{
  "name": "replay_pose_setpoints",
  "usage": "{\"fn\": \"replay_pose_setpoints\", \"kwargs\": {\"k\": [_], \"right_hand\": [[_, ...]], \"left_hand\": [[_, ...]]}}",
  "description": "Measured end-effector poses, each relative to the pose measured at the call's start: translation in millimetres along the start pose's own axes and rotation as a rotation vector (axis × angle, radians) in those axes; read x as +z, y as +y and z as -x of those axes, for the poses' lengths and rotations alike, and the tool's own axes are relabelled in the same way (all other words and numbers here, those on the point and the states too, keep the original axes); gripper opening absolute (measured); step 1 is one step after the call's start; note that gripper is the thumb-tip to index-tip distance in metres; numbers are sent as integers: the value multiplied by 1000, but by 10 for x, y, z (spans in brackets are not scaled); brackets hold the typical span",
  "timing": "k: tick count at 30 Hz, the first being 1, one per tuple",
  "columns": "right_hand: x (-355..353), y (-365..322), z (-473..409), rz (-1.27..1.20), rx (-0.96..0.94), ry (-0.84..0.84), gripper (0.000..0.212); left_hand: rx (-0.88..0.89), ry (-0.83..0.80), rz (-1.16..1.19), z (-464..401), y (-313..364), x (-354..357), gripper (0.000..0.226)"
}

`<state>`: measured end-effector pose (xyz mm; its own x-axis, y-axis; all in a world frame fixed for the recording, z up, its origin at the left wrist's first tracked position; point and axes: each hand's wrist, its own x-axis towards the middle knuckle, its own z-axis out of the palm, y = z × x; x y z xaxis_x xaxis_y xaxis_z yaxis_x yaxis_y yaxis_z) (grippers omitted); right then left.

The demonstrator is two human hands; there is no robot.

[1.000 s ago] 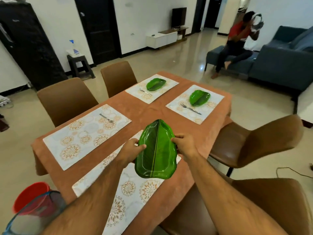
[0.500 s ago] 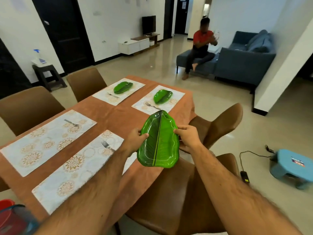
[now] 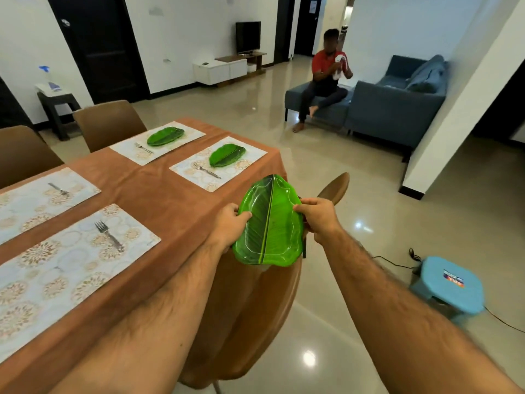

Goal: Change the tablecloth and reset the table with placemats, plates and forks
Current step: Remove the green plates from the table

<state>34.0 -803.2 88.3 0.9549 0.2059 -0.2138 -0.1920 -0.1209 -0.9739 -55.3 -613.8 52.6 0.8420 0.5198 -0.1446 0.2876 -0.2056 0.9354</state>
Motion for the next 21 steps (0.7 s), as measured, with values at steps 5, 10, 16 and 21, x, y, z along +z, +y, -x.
{"fn": "replay_pose_setpoints", "kwargs": {"k": [5,10,16,21], "right_hand": [[-480,46,-390,-55,13,-13,15],[-799,107,-1055,-52,11,-46,19],[-960,19,-2186,-11,8,-75,23],[-1052,-335,-2993,-43,12,-111,23]], "left_hand": [[13,59,-40,-85,358,564,16],[17,67,-81,-564,474,1039,13],[-11,87,-89,-1425,788,1468,16],[-43,87,-77,-2157,1105,1732,19]]}}
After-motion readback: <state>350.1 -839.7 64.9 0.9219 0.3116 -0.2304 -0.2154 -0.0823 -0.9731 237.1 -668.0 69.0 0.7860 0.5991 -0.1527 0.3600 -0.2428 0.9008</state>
